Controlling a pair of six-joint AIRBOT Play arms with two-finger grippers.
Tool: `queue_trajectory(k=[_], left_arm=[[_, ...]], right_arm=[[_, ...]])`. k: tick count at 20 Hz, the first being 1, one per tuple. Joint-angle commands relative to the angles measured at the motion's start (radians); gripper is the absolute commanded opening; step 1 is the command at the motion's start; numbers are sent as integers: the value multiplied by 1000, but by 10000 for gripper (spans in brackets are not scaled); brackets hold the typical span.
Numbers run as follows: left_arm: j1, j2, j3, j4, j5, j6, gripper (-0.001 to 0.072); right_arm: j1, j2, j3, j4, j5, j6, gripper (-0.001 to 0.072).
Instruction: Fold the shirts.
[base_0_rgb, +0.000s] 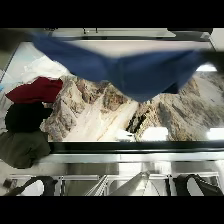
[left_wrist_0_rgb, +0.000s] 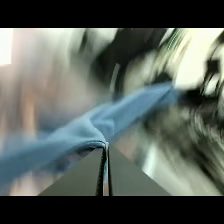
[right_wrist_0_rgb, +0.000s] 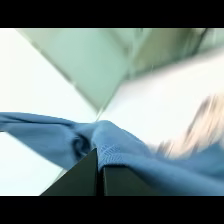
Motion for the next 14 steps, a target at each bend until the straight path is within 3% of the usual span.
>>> queue_trajectory(k=[1, 4, 6, 11, 14], left_arm=[[130, 357, 0, -294, 171, 140, 15], [170, 606, -2, -35, 391, 144, 16], [185, 686, -3, 74, 470, 117, 17], [181, 550, -78, 91, 315, 44, 16], [44, 373, -141, 117, 293, 55, 16]], right_arm=[[-203, 188, 243, 3, 11, 11, 17], [-261, 268, 323, 2, 3, -23, 17], [-267, 276, 324, -6, 3, -21, 17], [-264, 158, 301, -9, 128, 5, 17], [-220, 77, 188, -53, 156, 8, 17]])
